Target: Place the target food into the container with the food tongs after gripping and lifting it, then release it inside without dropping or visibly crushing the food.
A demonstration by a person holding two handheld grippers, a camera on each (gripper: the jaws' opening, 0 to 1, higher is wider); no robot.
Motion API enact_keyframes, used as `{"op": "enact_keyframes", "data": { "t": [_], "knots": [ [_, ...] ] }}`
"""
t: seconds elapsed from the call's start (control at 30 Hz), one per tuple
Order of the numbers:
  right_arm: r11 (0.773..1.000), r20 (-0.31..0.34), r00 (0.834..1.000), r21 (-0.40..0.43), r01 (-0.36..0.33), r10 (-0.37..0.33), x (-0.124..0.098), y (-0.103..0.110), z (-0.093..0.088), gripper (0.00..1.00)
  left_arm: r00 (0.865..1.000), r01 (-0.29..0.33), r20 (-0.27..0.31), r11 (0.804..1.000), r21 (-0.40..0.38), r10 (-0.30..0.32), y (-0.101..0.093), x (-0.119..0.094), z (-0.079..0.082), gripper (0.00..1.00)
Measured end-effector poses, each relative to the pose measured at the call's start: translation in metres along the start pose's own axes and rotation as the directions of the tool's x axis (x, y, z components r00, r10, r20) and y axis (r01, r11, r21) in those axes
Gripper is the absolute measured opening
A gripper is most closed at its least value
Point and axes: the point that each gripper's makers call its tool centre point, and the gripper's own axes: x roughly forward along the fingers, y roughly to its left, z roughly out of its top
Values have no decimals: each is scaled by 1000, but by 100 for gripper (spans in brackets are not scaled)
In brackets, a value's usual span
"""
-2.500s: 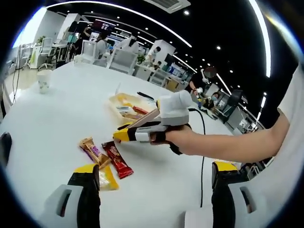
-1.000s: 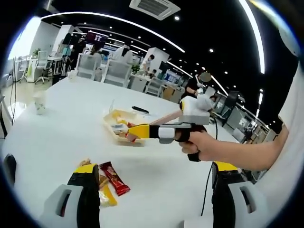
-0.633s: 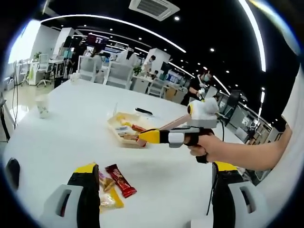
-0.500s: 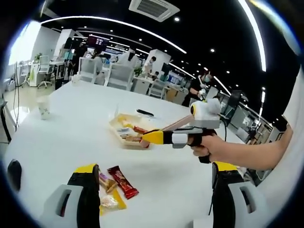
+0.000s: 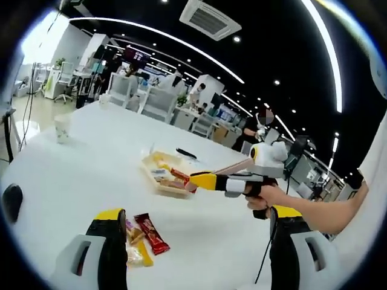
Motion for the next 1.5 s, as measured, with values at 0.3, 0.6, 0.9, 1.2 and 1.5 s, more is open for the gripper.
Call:
{"op": "enact_keyframes", "data": {
  "t": [0.3, 0.6, 0.9, 1.2, 1.5],
  "knots": [
    [1000, 18, 1000, -11, 17, -17, -11, 0, 7, 20, 999, 32, 24, 999, 24, -32, -11, 0, 11, 99],
    [999, 44, 998, 6, 38, -38, -22, 0, 12, 20, 994, 63, 83, 998, 21, -65, -16, -5, 24, 99],
    [998, 46, 998, -35, 52, -51, -26, 2, 13, 20, 995, 68, 73, 996, 51, -72, -19, -5, 22, 99],
    [995, 71, 994, -44, 90, -87, -33, -9, 22, 20, 996, 77, 43, 996, 48, -80, -22, -14, 3, 99],
    [978, 67, 989, -152, 144, -136, -53, -6, 22, 20, 997, 74, 11, 990, 116, -76, -22, -11, 5, 99]
  ]
}}
